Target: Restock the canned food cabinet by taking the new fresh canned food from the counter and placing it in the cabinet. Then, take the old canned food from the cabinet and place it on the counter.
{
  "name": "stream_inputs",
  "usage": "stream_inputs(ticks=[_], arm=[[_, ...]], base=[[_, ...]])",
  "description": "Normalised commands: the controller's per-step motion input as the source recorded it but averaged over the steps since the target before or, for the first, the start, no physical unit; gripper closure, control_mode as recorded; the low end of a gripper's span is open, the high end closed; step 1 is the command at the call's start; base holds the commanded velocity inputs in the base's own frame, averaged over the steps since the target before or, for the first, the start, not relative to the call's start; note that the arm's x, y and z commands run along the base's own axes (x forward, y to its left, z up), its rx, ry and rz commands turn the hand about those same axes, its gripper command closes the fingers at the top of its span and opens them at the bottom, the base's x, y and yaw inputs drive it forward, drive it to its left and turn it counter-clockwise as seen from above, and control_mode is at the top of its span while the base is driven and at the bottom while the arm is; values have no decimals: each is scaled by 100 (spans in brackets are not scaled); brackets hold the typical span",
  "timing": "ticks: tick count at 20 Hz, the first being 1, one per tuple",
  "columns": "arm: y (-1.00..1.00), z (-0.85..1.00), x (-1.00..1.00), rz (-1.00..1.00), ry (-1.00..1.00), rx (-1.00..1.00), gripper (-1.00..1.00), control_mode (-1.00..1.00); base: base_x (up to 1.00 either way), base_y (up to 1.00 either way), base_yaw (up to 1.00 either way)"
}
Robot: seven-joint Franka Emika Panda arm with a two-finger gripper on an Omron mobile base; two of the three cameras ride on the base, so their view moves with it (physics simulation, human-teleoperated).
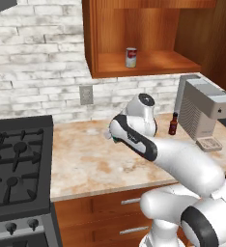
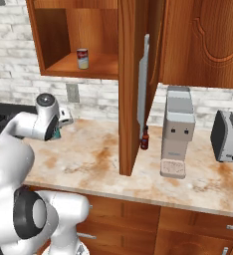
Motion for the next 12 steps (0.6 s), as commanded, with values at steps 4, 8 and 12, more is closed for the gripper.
stream_inputs(ticks=[4,8,12], arm=[[2,-96,24,0,12,18,100,-100],[0,-85,9,0,15,22,100,-100],[8,-50,1,0,1,1,100,-100]], base=[[0,0,0],[0,0,0],[0,0,0]])
